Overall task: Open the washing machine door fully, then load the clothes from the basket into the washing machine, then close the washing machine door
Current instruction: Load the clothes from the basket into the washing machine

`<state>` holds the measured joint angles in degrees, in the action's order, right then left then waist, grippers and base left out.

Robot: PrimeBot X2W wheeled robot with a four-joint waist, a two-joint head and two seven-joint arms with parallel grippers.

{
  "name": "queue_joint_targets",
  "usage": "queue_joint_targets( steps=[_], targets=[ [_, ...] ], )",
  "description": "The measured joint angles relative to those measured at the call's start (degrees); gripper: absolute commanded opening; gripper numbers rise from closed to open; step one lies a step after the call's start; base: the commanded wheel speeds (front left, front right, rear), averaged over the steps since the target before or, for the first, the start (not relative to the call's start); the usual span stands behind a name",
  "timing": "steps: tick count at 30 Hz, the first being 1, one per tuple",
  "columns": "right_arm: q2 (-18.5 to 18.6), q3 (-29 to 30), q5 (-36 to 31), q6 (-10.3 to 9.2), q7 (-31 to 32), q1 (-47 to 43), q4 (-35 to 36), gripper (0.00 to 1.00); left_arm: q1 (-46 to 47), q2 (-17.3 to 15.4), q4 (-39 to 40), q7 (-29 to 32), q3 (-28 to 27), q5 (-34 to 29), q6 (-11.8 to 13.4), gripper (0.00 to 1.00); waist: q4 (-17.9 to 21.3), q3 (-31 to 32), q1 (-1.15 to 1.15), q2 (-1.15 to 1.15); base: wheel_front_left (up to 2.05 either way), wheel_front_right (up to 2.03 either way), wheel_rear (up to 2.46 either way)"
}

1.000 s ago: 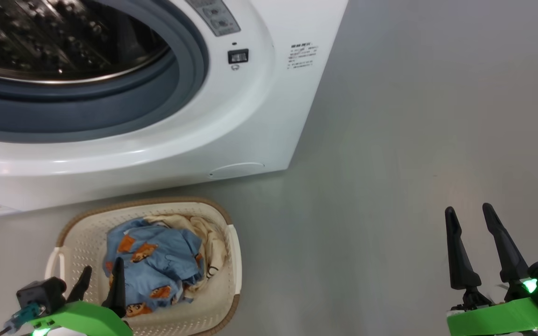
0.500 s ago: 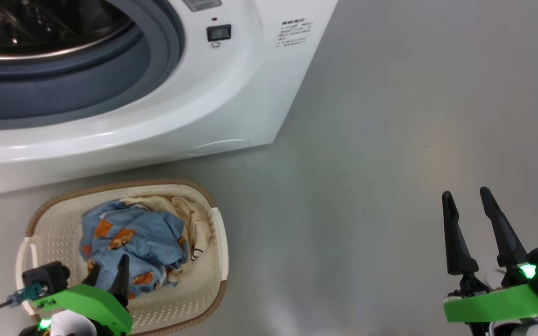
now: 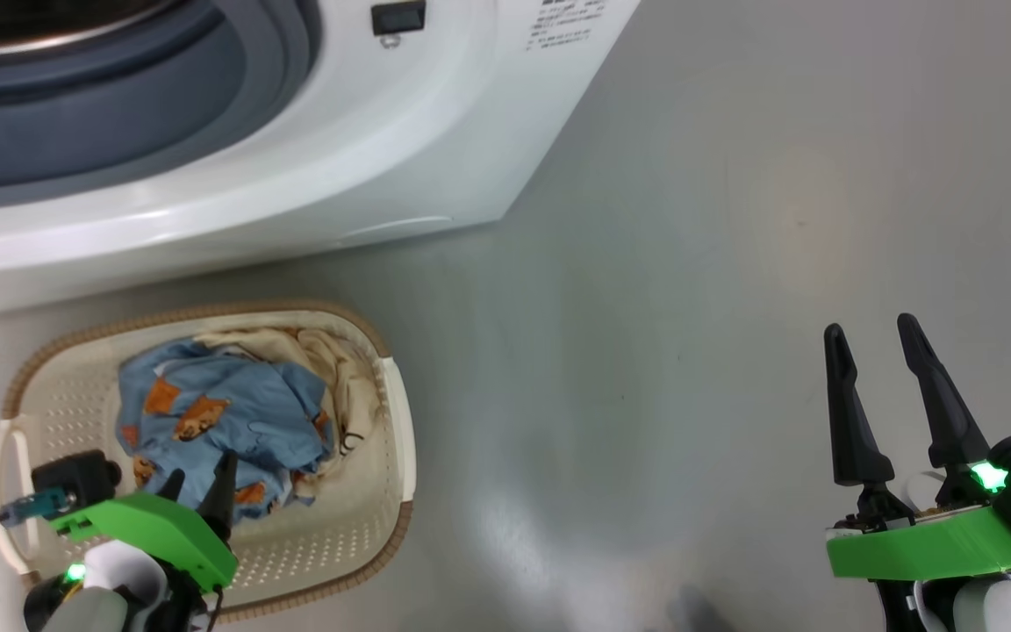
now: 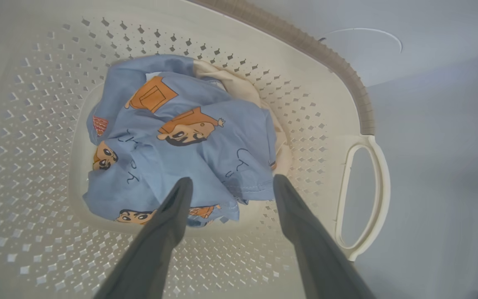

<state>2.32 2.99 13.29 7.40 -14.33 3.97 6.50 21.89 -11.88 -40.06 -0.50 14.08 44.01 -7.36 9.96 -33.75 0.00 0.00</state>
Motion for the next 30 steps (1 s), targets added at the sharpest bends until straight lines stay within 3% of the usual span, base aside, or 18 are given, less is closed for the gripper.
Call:
queue_joint_targets(
  steps=[30],
  targets=[
    [0.0,-1.3,-0.6,0.00,0.0,5.2,1.6,1.00,11.5,-4.0,-7.3,-3.6,10.1,10.3,0.0,1.00,0.5,-10.5,0.00,0.00,0.00,0.00,0.00]
  ],
)
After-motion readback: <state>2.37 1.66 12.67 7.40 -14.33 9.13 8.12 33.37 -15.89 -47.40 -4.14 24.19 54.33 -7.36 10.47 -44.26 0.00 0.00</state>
